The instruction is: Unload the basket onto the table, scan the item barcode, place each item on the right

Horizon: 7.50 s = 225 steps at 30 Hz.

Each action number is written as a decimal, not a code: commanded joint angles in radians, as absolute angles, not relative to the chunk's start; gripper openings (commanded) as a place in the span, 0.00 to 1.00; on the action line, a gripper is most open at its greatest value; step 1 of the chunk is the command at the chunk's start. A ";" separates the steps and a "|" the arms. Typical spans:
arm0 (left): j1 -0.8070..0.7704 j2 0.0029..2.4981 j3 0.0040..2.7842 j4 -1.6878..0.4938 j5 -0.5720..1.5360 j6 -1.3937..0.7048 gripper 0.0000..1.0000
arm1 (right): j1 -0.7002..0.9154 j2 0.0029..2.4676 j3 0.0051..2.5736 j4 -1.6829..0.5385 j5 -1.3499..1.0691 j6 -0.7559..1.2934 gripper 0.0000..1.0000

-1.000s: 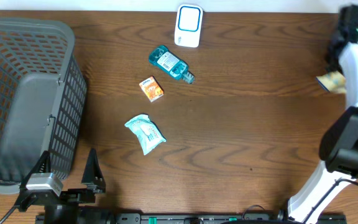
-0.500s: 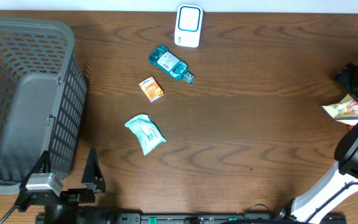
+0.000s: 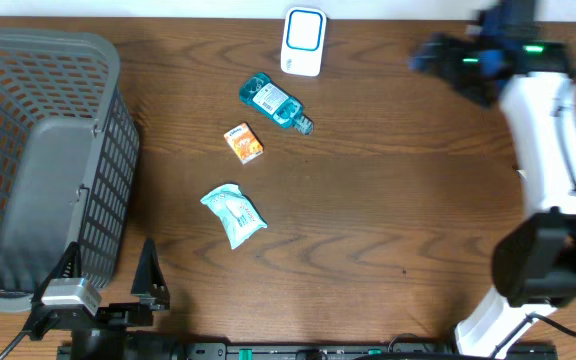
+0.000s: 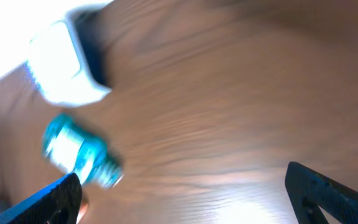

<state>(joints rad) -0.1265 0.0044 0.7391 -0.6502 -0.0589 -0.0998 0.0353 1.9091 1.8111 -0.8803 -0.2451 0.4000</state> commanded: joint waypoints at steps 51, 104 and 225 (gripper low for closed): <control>-0.131 0.002 0.737 -0.648 -0.064 -0.084 0.98 | 0.490 2.283 1.818 -1.121 -0.037 0.155 0.39; -0.131 0.002 0.737 -0.649 -0.065 -0.084 0.98 | 0.609 2.269 1.818 -1.249 -0.678 -0.303 0.82; -0.131 0.002 0.737 -0.649 -0.065 -0.084 0.98 | 0.723 2.113 1.829 -1.150 0.237 0.667 0.99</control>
